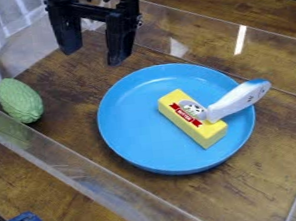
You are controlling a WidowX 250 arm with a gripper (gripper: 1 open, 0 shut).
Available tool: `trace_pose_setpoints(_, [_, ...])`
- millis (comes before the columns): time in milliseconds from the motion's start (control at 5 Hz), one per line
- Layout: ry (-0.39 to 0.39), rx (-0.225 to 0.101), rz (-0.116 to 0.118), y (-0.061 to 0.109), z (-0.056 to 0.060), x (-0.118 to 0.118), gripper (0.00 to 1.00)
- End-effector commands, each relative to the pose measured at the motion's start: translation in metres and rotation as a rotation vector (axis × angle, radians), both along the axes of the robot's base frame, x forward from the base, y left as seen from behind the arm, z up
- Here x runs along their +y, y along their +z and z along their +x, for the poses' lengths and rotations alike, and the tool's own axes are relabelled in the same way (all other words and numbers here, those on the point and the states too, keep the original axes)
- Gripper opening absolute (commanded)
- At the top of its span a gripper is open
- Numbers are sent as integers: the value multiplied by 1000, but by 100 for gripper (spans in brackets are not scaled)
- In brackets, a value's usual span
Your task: Remove the white object from inside the blue tray and put it on the table
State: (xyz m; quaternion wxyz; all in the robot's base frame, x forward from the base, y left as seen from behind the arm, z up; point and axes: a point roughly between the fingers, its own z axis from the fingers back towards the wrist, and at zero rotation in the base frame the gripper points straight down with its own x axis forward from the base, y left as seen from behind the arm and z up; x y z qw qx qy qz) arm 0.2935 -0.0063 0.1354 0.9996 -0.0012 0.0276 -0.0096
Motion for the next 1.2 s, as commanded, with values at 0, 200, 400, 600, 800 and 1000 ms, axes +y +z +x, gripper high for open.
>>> trace_pose_setpoints(0, [38,11,-2,-7,5,-2,100])
trace_pose_setpoints(200, [12,13,-7,-16,13,-14,100])
trace_pose_setpoints(400, [-99,0,-14,-25,27,-39,100])
trace_pose_setpoints(600, [-200,-15,-19,-35,41,-63,100])
trace_pose_setpoints(800, [-295,-26,-20,-49,40,-84,100])
trace_pose_setpoints(1000, [-353,-45,-17,-54,44,-99,100])
